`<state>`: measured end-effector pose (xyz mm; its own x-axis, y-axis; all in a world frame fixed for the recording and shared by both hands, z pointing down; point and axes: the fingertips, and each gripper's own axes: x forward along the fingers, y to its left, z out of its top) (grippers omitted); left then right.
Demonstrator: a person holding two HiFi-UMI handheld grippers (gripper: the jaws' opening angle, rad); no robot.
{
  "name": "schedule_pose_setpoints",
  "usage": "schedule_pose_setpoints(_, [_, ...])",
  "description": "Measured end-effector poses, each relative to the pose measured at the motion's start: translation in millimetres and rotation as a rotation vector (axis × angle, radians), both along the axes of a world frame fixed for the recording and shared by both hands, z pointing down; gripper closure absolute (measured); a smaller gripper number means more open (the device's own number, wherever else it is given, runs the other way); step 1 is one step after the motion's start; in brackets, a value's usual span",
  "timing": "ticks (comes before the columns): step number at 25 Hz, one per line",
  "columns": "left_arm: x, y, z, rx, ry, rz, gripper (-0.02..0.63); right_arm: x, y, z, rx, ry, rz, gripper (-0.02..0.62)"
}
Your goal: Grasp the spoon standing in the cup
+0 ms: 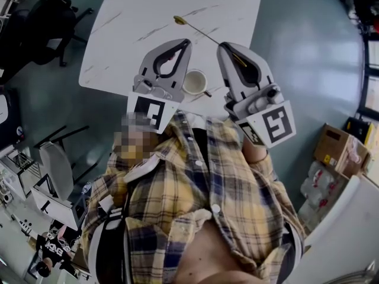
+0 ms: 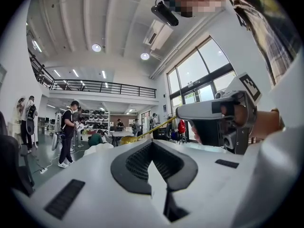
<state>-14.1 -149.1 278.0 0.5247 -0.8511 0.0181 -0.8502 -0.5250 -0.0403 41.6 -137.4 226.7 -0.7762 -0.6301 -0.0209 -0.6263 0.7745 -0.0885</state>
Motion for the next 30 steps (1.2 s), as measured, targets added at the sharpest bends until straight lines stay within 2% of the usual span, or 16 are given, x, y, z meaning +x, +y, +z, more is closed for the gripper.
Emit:
schedule_pose_setpoints(12, [15.4,-2.5,1.4,0.007,0.008,0.048,0.592,22.7,-3.2,3.0,0.003,-0.003,0.064,0.563])
schedule_pose_setpoints(22, [19.6,-0.7,-1.2,0.008,0.027,0.081,0.592,18.3,-2.1,3.9,0.002,0.005,0.055,0.563])
schedule_pose_setpoints(30, [25.7,-1.5,-4.7,0.025,0.015,0.143,0.592,16.8,-1.3,6.7,-0.001,0.017,0.042,0.563])
